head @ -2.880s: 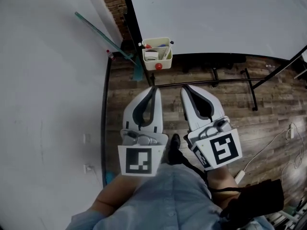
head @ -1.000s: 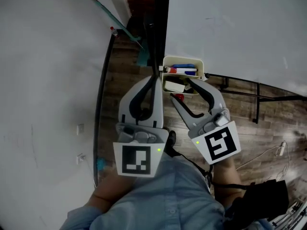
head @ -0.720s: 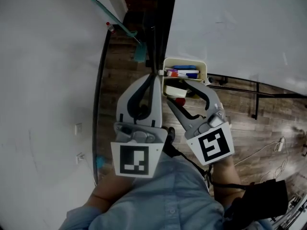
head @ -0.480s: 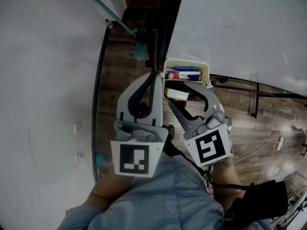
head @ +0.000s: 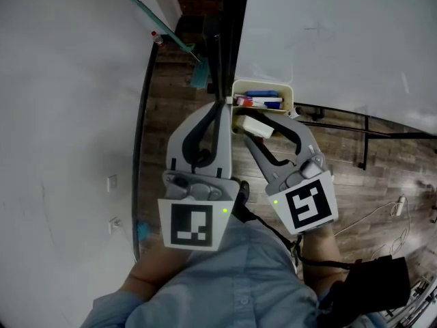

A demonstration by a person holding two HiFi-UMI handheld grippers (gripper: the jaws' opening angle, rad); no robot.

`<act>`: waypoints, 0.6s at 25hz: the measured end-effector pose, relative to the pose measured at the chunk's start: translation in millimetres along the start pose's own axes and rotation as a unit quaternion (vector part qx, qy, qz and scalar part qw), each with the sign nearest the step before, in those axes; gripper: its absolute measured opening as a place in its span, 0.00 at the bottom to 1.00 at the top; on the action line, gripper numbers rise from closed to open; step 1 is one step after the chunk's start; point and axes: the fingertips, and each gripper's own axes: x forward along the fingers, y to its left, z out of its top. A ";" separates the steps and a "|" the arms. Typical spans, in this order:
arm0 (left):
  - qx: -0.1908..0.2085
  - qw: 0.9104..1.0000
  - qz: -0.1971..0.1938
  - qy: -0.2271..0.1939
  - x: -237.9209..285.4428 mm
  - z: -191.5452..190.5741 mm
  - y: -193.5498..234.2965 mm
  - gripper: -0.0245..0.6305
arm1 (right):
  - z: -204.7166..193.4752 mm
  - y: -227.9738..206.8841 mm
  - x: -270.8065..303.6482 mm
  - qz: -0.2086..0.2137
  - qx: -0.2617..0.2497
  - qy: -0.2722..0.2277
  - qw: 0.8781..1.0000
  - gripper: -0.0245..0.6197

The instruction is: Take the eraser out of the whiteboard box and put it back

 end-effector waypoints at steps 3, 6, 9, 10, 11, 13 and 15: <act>0.006 1.000 0.004 -0.013 -12.9 11.3 -7.5 0.04 | 18.5 -1.8 -20.3 -0.010 0.024 -0.042 0.999 0.26; 0.013 1.000 0.004 -0.024 -28.0 23.2 -18.7 0.04 | 34.2 -2.2 -43.6 -0.021 0.038 -0.072 0.996 0.26; 0.025 0.999 0.009 -0.038 -41.7 34.7 -28.1 0.04 | 46.7 -3.0 -63.8 -0.034 0.037 -0.098 0.994 0.25; 0.030 0.999 0.011 -0.043 -45.9 38.8 -30.8 0.04 | 50.6 -3.5 -70.2 -0.038 0.036 -0.107 0.993 0.25; 0.034 0.998 0.013 -0.047 -50.2 42.6 -33.7 0.04 | 54.6 -3.5 -76.7 -0.042 0.034 -0.117 0.992 0.25; 0.038 0.998 0.016 -0.055 -59.1 49.6 -40.4 0.04 | 62.4 -2.2 -90.4 -0.049 0.031 -0.135 0.989 0.25; 0.040 0.997 0.017 -0.063 -67.5 55.5 -48.1 0.04 | 68.2 -0.5 -104.2 -0.055 0.028 -0.149 0.987 0.25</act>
